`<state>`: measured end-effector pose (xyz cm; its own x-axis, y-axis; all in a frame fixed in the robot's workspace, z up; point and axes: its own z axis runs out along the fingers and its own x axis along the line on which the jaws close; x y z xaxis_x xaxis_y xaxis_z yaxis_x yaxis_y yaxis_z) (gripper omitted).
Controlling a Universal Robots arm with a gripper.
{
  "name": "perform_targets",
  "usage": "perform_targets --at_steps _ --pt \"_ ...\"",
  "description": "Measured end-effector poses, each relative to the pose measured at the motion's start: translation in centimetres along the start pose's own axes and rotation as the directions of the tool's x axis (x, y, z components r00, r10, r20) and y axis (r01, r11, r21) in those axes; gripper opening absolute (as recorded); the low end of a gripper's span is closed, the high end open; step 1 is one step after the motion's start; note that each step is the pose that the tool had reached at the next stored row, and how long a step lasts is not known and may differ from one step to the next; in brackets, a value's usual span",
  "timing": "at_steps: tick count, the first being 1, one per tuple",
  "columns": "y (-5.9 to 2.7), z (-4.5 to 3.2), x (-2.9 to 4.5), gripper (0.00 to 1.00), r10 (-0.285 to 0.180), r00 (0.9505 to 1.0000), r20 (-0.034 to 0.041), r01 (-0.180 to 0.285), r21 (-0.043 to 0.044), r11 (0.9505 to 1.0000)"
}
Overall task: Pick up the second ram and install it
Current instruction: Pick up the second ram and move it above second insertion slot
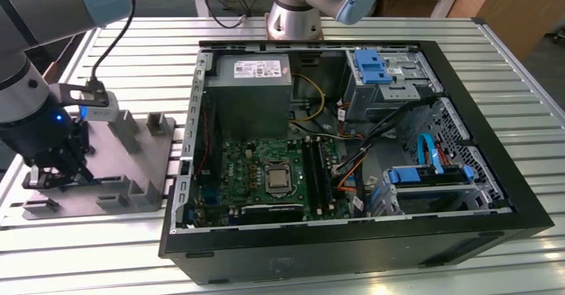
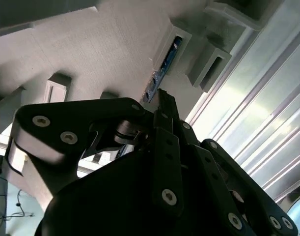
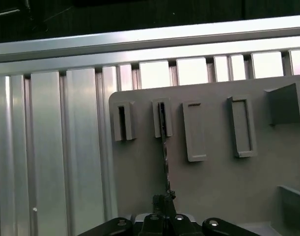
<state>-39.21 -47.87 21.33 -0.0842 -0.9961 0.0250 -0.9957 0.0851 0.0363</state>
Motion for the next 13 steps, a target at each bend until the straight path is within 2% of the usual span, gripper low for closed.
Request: perform_targets --at_steps 6,10,13 --pt "0.00 0.01 0.00 0.10 -0.078 0.9969 -0.0029 0.078 0.0019 0.9969" --pt "0.00 0.02 0.00 0.10 -0.129 0.9916 -0.0049 0.129 0.0029 0.9916" --pt "0.00 0.02 0.00 0.10 -0.168 0.9858 -0.0065 0.168 0.0037 0.9858"
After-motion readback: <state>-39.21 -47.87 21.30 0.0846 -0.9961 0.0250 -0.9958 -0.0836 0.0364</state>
